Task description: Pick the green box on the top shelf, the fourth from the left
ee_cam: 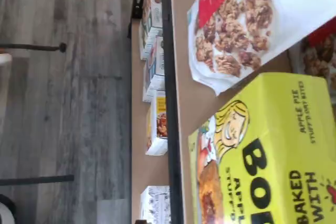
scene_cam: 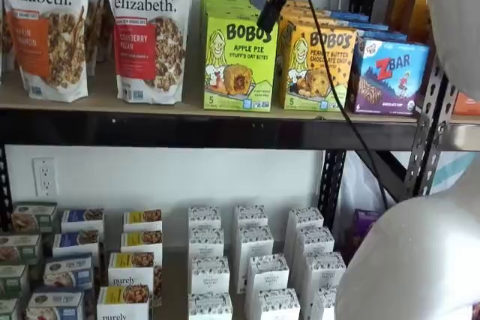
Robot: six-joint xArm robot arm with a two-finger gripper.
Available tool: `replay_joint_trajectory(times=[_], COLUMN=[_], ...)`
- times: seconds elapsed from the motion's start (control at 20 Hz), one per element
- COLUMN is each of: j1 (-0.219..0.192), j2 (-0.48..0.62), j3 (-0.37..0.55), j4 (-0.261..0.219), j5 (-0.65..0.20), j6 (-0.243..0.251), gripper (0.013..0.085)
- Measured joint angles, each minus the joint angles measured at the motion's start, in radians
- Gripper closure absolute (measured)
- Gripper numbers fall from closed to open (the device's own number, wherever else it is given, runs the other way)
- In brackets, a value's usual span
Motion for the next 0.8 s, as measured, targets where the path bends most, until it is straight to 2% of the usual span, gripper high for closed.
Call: replay_joint_trajectory(times=[0.45,0.8], j1=[0.008,0.004], j2=[0.049,0.106], j3=[-0.025,-0.077], j4=[-0.011,-0.028], j5=[-0.046,-0.020], j6=[-0.001,-0.010], gripper=[0.0130,0.0130])
